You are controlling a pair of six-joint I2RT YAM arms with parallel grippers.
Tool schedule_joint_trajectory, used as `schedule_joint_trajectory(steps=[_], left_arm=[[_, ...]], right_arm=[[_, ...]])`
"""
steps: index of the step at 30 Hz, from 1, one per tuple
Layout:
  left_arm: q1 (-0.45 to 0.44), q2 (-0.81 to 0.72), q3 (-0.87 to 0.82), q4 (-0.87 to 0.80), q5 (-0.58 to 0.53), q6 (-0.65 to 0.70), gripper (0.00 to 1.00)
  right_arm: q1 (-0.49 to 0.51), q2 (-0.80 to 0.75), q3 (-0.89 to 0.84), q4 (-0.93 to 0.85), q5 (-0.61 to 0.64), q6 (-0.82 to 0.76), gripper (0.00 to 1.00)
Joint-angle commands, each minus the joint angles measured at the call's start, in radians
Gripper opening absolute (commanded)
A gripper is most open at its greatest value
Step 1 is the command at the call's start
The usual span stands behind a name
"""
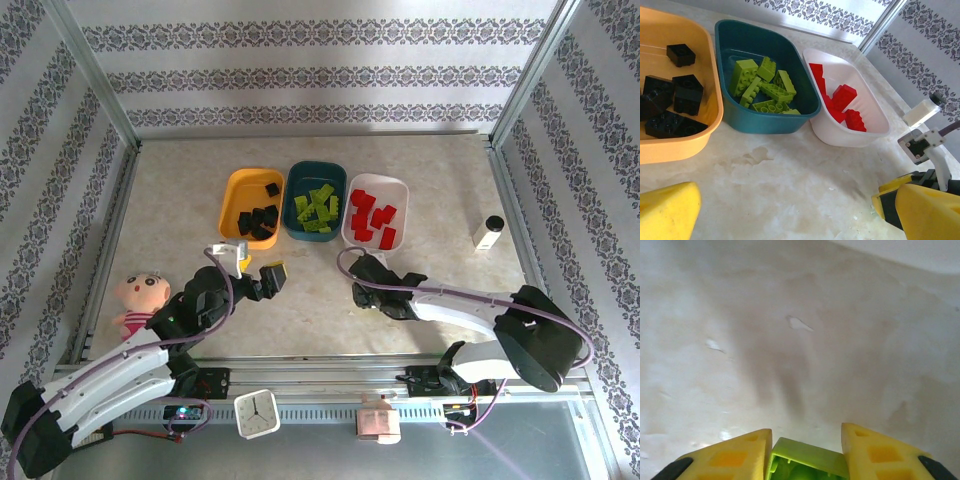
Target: Sort the legos into containers by color
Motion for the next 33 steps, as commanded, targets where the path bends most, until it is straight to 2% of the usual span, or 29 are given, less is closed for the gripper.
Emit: schedule_joint_trajectory(steps=[1, 4, 7, 15, 19, 22, 25, 28, 33], left_arm=[[0.001, -0.029, -0.026, -0.061, -0.027, -0.014, 0.99], [0.002, -0.055, -0.041, -0.084, -0.031, -0.029, 0.99], [0.002, -0.091, -0.055, -0.107, -0.032, -0.044, 0.99], [0.002, -0.178, -0.080, -0.188, -0.050, -0.079, 1.00], [0.002, -0.197, -0.081, -0.218, -0.057, -0.091, 0.99], [0.002, -0.196, -0.076, -0.228, -0.065, -0.095, 0.99], [0.003, -0.197, -0.065, -0.230, -0.074, -0.090, 0.99], [0.002, -0.193, -0.043, -0.227, -0.103, -0.084, 0.99], [0.003, -0.195, 0.010, -0.250, -0.216, -0.068, 0.99]], right_arm=[[0.010, -0.048, 0.094, 0.009, -0.025, -0.042, 0.29], [0.003, -0.025, 0.201, 0.008, -0.026, -0.095, 0.28], [-0.047, 0.059, 0.320, 0.023, -0.059, -0.138, 0.28], [-0.137, 0.420, 0.685, 0.020, -0.064, -0.243, 0.28], [-0.175, 0.559, 0.819, -0.017, -0.067, -0.231, 0.30], [-0.180, 0.605, 0.864, -0.022, -0.046, -0.232, 0.42], [-0.179, 0.597, 0.873, -0.021, -0.043, -0.225, 0.62], [-0.175, 0.522, 0.837, 0.004, -0.037, -0.227, 0.71], [-0.160, 0.309, 0.647, 0.100, 0.004, -0.215, 0.78]])
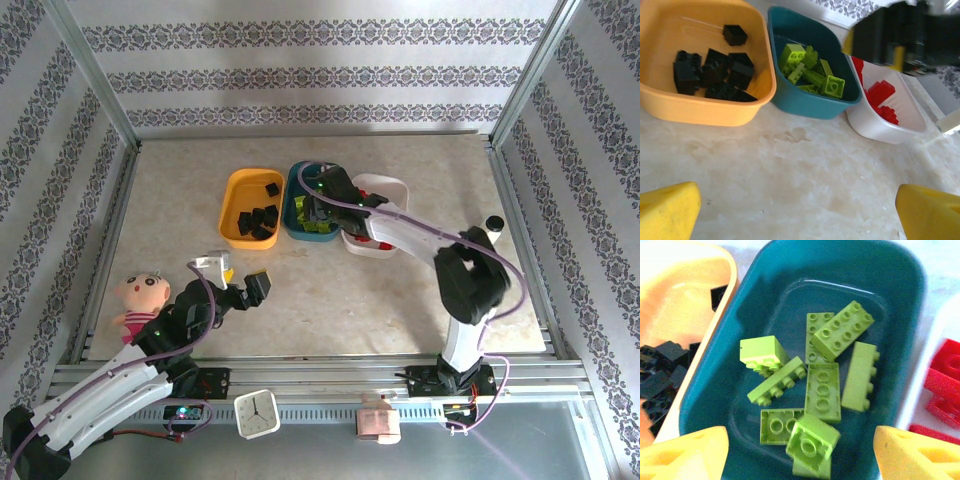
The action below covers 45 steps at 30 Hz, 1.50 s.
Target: Sort the legos into containers by color
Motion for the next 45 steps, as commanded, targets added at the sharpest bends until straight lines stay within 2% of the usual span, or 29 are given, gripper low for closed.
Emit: schedule_joint_trajectory(steps=[1, 4, 9, 12, 14, 17, 21, 23, 26, 30, 35, 36, 38, 39, 40, 42, 43, 45], left_arm=[[0.003, -0.002, 0.071, -0.034, -0.117, 0.020, 0.99], [0.004, -0.003, 0.094, 0.003, -0.171, 0.065, 0.99], [0.050, 0.045, 0.105, 0.126, -0.274, 0.179, 0.99], [0.170, 0.184, 0.152, 0.151, -0.271, 0.311, 0.99], [0.251, 0.281, 0.183, 0.177, -0.240, 0.382, 0.99], [0.366, 0.415, 0.202, 0.240, -0.254, 0.473, 0.99], [0.496, 0.575, 0.164, 0.414, -0.252, 0.569, 0.99], [0.569, 0.630, 0.101, 0.568, -0.161, 0.554, 0.99], [0.611, 0.734, -0.009, 0.876, -0.132, 0.575, 0.99], [0.642, 0.893, -0.033, 1.088, -0.069, 0.608, 0.99], [0.677, 1.083, 0.004, 1.203, 0.079, 0.604, 0.99], [0.677, 1.133, 0.002, 1.281, 0.108, 0.627, 0.99], [0.690, 1.094, 0.056, 1.091, 0.121, 0.596, 0.99], [0.708, 1.096, 0.078, 1.056, 0.163, 0.590, 0.99], [0.714, 1.121, 0.073, 1.114, 0.180, 0.597, 0.99], [0.717, 1.103, 0.081, 1.056, 0.183, 0.590, 0.99], [0.717, 1.112, 0.077, 1.087, 0.180, 0.595, 0.99], [0.711, 1.109, 0.062, 1.108, 0.099, 0.571, 1.00]], right_arm=[[0.017, -0.185, -0.121, 0.093, 0.060, 0.017, 0.80], [0.027, -0.305, -0.258, 0.169, 0.087, 0.024, 0.96], [0.042, -0.454, -0.436, 0.245, 0.214, 0.026, 0.98], [0.053, -0.539, -0.575, 0.391, 0.291, -0.011, 0.98], [0.055, -0.586, -0.654, 0.497, 0.285, -0.057, 0.98], [0.052, -0.637, -0.689, 0.511, 0.252, -0.111, 0.98], [0.047, -0.677, -0.702, 0.497, 0.263, -0.142, 0.98], [0.038, -0.689, -0.710, 0.498, 0.270, -0.147, 0.98], [0.029, -0.711, -0.721, 0.497, 0.270, -0.157, 0.98], [0.027, -0.765, -0.746, 0.490, 0.311, -0.158, 0.98], [0.013, -0.851, -0.798, 0.477, 0.395, -0.155, 0.98], [0.005, -0.867, -0.807, 0.474, 0.399, -0.156, 0.98], [-0.016, -0.893, -0.819, 0.457, 0.419, -0.148, 0.98], [-0.031, -0.903, -0.826, 0.452, 0.425, -0.149, 0.98], [-0.043, -0.912, -0.835, 0.456, 0.419, -0.165, 0.98], [-0.077, -0.923, -0.852, 0.472, 0.382, -0.219, 0.98], [-0.094, -0.925, -0.861, 0.480, 0.364, -0.241, 0.98], [-0.125, -0.917, -0.886, 0.521, 0.338, -0.304, 0.98]])
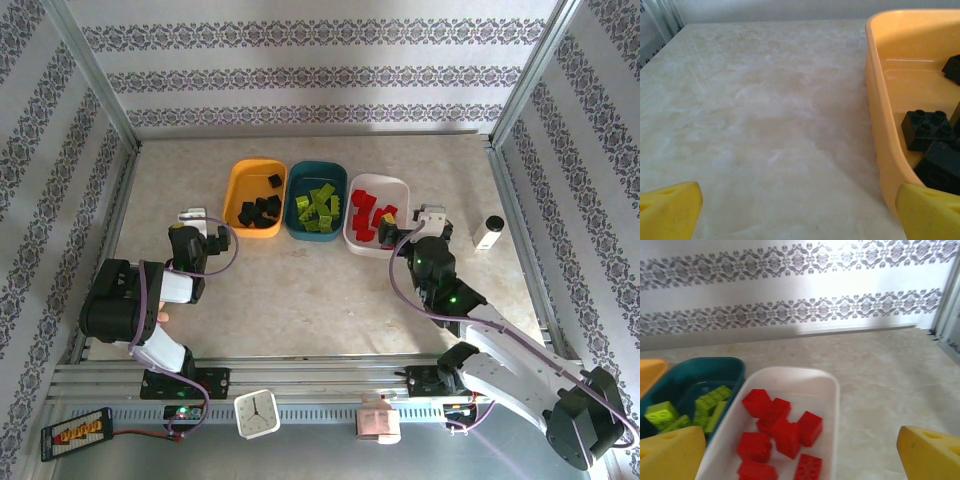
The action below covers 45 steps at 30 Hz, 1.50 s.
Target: Sort the legos into containers by color
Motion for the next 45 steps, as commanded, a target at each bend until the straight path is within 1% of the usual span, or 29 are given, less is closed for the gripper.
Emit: schedule_joint_trajectory(steps=[1, 3, 6, 7, 10, 14, 16, 18, 23, 24, 26, 27, 28, 30, 32, 35, 36, 45], left_arm=[[0.004, -0.004, -0.019, 0.074, -0.069, -0.023, 0.99], [0.004, 0.001, -0.025, 0.096, -0.065, -0.019, 0.99], [0.004, 0.004, -0.020, 0.092, -0.023, 0.000, 0.99], [0.004, -0.001, -0.012, 0.066, -0.014, -0.001, 0.99], [0.005, 0.000, -0.002, 0.048, -0.004, 0.003, 0.99], [0.004, 0.002, 0.000, 0.051, -0.004, 0.005, 0.99], [0.004, 0.002, 0.000, 0.047, -0.003, 0.005, 0.99], [0.004, 0.002, 0.000, 0.049, -0.001, 0.005, 0.99], [0.004, 0.002, 0.002, 0.043, 0.007, 0.008, 0.99], [0.004, 0.002, 0.003, 0.043, 0.007, 0.009, 0.99], [0.005, 0.002, 0.003, 0.043, 0.012, 0.009, 0.99], [0.005, 0.002, 0.004, 0.042, 0.013, 0.011, 0.99], [0.004, 0.002, 0.004, 0.043, 0.015, 0.011, 0.99], [0.004, 0.002, 0.004, 0.040, 0.016, 0.012, 0.99], [0.004, 0.002, 0.004, 0.041, 0.017, 0.013, 0.99], [0.004, 0.002, 0.004, 0.041, 0.017, 0.013, 0.99], [0.004, 0.003, 0.004, 0.041, 0.017, 0.013, 0.99], [0.004, 0.002, 0.006, 0.038, 0.024, 0.016, 0.99]], right_arm=[[-0.045, 0.004, -0.043, 0.062, -0.026, -0.117, 0.98], [-0.090, 0.020, -0.045, 0.070, -0.026, -0.136, 0.98], [-0.204, 0.056, -0.053, 0.087, -0.103, -0.161, 0.98], [-0.247, 0.071, -0.060, 0.101, -0.143, -0.161, 0.98], [-0.355, 0.132, -0.090, 0.180, -0.222, -0.164, 0.98], [-0.425, 0.268, -0.098, 0.319, -0.256, -0.181, 0.98], [-0.441, 0.355, -0.128, 0.425, -0.279, -0.197, 0.98], [-0.449, 0.438, -0.121, 0.501, -0.303, -0.212, 0.98], [-0.455, 0.608, -0.110, 0.643, -0.348, -0.229, 0.98], [-0.464, 0.623, -0.079, 0.658, -0.350, -0.218, 0.98], [-0.498, 0.631, -0.067, 0.605, -0.410, -0.195, 0.98], [-0.505, 0.678, -0.081, 0.682, -0.415, -0.187, 0.98], [-0.506, 0.695, -0.097, 0.770, -0.419, -0.186, 0.98], [-0.506, 0.654, -0.072, 0.641, -0.426, -0.192, 0.98], [-0.512, 0.678, -0.080, 0.695, -0.421, -0.179, 0.98], [-0.514, 0.658, -0.088, 0.683, -0.330, -0.150, 0.98], [-0.513, 0.662, -0.093, 0.693, -0.321, -0.145, 0.98], [-0.512, 0.663, -0.093, 0.697, -0.315, -0.147, 0.98]])
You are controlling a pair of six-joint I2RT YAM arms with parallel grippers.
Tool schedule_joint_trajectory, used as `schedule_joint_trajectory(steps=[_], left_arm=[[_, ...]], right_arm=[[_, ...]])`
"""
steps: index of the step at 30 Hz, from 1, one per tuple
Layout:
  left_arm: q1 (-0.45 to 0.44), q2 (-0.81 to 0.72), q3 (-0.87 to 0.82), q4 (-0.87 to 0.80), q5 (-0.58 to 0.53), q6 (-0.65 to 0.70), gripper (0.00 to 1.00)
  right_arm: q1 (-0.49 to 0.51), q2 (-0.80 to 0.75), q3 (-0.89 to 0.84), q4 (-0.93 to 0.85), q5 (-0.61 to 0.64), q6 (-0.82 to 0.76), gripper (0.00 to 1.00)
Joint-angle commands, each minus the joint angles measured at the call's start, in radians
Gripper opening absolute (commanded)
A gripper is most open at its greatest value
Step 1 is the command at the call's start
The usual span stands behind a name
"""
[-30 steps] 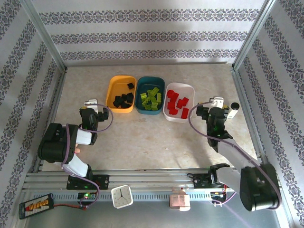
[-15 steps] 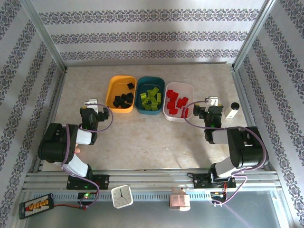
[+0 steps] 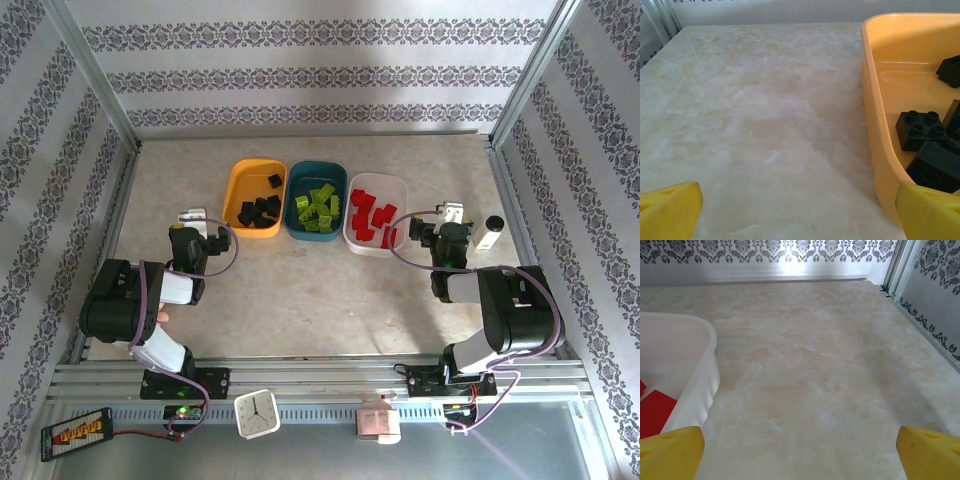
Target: Sort the legos into containers by color
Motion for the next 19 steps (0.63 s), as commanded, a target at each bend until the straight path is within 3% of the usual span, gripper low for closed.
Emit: schedule_joint_trajectory(steps=[1, 19], left_arm=[[0.005, 0.001, 0.017, 0.015, 0.013, 0.019, 0.99], [0.005, 0.001, 0.019, 0.011, 0.027, 0.024, 0.99]], right_arm=[[-0.004, -0.002, -0.004, 0.038, 0.019, 0.018, 0.98], [-0.004, -0.001, -0.004, 0.038, 0.019, 0.017, 0.98]])
